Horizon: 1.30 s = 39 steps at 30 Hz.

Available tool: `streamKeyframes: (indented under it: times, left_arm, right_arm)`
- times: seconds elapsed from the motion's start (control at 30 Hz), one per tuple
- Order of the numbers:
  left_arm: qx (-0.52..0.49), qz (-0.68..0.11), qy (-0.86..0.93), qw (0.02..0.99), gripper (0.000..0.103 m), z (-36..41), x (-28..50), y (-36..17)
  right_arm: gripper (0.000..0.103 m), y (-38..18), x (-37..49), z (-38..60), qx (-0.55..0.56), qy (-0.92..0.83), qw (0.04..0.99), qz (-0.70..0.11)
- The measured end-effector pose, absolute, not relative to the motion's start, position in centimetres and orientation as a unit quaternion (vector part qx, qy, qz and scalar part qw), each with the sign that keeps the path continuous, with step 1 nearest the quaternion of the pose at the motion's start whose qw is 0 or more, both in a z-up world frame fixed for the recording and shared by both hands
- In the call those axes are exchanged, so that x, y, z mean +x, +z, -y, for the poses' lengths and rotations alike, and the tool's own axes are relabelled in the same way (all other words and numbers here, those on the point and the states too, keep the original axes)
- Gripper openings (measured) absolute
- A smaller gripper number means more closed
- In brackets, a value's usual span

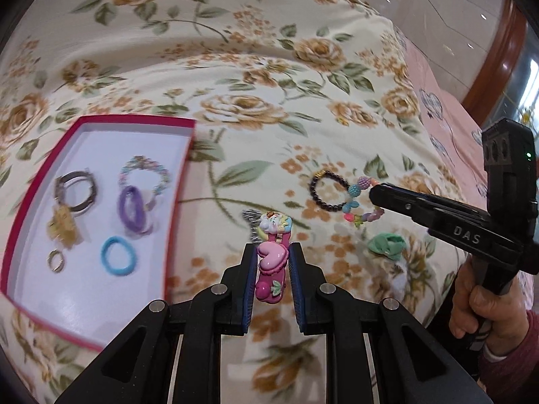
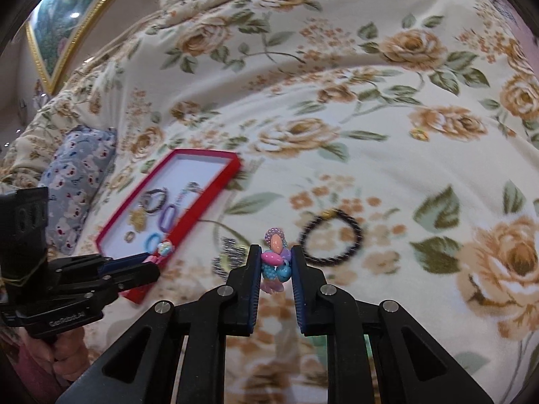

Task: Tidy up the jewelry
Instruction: 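Carry the hair clip into the box with the left tool while the right tool lowers the bracelet there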

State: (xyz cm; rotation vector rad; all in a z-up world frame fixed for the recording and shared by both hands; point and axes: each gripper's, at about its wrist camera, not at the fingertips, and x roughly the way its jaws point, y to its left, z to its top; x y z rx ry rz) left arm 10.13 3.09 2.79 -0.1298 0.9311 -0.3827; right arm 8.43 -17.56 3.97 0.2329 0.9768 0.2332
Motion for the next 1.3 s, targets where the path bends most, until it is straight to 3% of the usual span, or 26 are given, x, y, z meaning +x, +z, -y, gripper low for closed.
streamKeyframes:
  times: [1.3]
  left_arm:
    - [-0.114,-0.433,-0.022,0.894,0.018,-16.2,6.8,3.6]
  right_arm:
    - [0.017,3.6,12.0,1.9,0.08,0.27,0.832,-0.478]
